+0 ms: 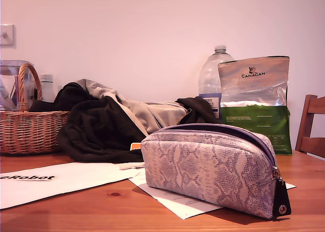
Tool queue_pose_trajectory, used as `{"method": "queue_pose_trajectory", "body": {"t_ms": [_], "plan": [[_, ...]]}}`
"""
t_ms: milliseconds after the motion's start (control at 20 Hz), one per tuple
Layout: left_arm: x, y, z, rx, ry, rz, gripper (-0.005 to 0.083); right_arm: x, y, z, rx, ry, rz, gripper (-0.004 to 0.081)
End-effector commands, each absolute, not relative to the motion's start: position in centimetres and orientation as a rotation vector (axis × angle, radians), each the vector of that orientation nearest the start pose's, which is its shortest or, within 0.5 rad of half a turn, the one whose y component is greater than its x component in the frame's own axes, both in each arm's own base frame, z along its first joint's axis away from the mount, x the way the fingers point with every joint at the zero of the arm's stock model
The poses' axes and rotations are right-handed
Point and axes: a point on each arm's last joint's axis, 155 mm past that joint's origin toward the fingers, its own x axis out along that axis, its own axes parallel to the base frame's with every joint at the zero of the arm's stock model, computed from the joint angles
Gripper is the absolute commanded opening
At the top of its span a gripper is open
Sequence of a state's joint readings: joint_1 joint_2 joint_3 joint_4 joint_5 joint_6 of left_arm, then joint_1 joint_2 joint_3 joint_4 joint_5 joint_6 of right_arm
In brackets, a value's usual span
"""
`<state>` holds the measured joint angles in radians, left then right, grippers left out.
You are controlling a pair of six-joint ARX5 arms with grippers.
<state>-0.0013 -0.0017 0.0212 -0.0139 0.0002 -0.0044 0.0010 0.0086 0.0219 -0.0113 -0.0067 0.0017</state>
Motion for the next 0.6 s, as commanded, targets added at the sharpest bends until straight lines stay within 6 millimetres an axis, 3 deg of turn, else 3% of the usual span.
{"method": "queue_pose_trajectory", "body": {"t_ms": [0, 400, 550], "plan": [[25.01, -1.23, 18.79, -0.075, -0.095, -0.079, -0.0023, 25.16, -0.37, 18.15, 0.026, 0.011, -0.012, -0.0013], [25.01, -1.34, 18.79, -0.074, -0.094, -0.085, -0.0023, 25.15, -0.02, 17.67, 0.030, 0.030, 0.006, -0.0013], [24.93, -1.91, 18.88, -0.073, -0.095, -0.116, -0.0023, 25.16, 0.27, 17.87, 0.105, 0.023, 0.021, -0.0013]]}}
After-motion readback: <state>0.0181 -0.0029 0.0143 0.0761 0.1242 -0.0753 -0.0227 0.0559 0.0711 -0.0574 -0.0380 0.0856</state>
